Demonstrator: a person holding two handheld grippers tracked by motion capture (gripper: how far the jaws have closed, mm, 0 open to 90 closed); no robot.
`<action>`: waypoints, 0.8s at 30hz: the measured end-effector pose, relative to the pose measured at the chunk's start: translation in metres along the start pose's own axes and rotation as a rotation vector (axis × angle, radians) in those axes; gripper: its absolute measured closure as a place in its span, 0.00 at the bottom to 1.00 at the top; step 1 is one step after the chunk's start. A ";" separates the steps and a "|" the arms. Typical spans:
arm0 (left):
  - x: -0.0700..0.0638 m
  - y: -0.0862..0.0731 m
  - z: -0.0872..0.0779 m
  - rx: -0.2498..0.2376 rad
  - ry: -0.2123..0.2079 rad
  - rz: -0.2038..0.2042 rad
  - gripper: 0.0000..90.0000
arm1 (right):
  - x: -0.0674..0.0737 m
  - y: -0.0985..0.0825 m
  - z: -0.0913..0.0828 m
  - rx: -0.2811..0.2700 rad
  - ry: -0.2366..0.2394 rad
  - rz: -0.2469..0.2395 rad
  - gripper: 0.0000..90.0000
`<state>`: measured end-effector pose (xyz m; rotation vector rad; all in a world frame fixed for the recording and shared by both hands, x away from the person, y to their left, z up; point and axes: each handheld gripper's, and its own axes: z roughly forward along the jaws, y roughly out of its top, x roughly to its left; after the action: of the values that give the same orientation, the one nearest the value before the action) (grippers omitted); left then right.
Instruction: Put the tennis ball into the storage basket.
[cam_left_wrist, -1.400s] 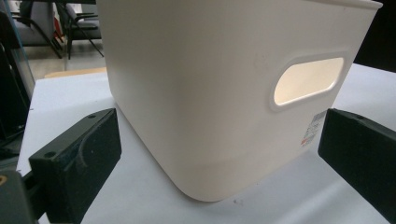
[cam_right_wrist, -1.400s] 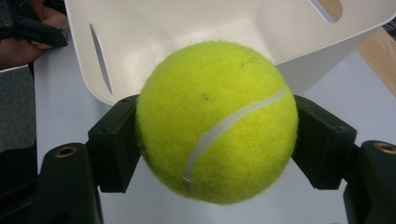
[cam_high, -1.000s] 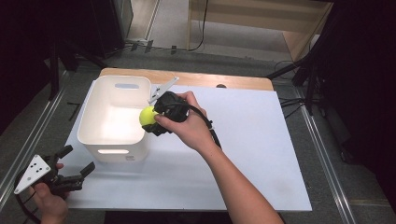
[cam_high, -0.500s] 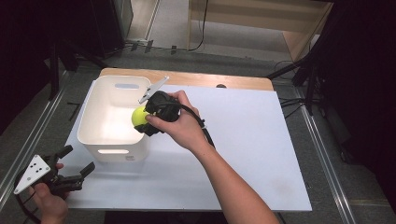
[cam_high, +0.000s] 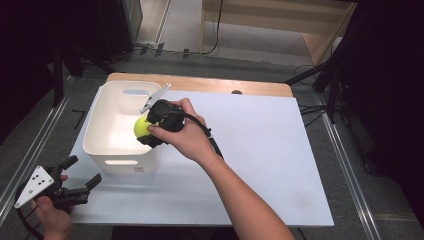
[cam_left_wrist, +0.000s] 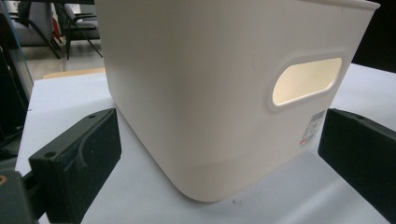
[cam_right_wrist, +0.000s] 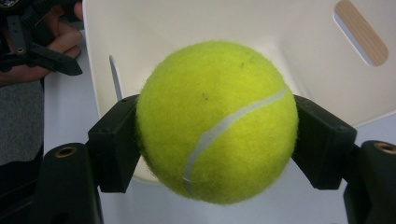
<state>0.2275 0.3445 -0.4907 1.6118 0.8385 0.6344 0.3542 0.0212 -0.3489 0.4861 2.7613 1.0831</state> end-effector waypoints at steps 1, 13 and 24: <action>0.000 0.000 0.000 0.000 0.000 0.000 0.00 | 0.001 0.000 0.001 0.006 -0.002 0.007 0.27; 0.000 0.000 0.000 -0.003 -0.001 -0.002 0.00 | 0.002 0.002 0.016 0.023 0.017 -0.018 0.27; 0.000 0.000 0.000 -0.004 0.002 -0.005 0.00 | 0.004 0.000 0.025 0.061 0.030 -0.026 0.25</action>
<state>0.2275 0.3451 -0.4909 1.6056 0.8421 0.6335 0.3563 0.0389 -0.3675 0.4435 2.8252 1.0112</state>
